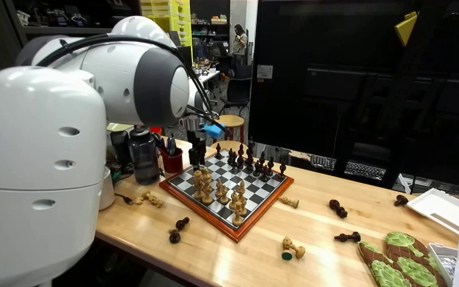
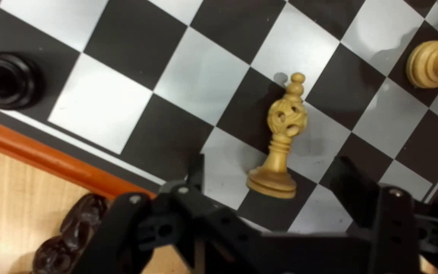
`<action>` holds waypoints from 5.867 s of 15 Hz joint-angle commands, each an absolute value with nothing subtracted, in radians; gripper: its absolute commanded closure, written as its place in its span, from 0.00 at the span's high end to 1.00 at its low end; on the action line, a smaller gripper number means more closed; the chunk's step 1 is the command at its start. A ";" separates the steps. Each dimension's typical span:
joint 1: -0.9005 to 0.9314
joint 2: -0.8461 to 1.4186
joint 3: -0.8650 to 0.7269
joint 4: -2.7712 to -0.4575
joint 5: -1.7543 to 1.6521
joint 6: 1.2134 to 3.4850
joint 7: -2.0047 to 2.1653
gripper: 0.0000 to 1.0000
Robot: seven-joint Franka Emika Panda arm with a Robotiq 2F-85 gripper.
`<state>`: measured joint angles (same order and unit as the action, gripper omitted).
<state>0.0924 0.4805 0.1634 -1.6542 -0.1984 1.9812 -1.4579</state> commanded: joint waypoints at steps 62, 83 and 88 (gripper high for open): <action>-0.132 0.335 0.113 -1.956 0.669 2.151 -2.175 0.26; 0.114 0.230 0.096 -1.896 -0.287 2.105 -1.481 0.06; 0.172 0.252 0.099 -1.867 -0.594 2.001 -1.247 0.06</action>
<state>0.1361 0.2473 0.1105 -1.8886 -0.4676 2.0653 -1.3504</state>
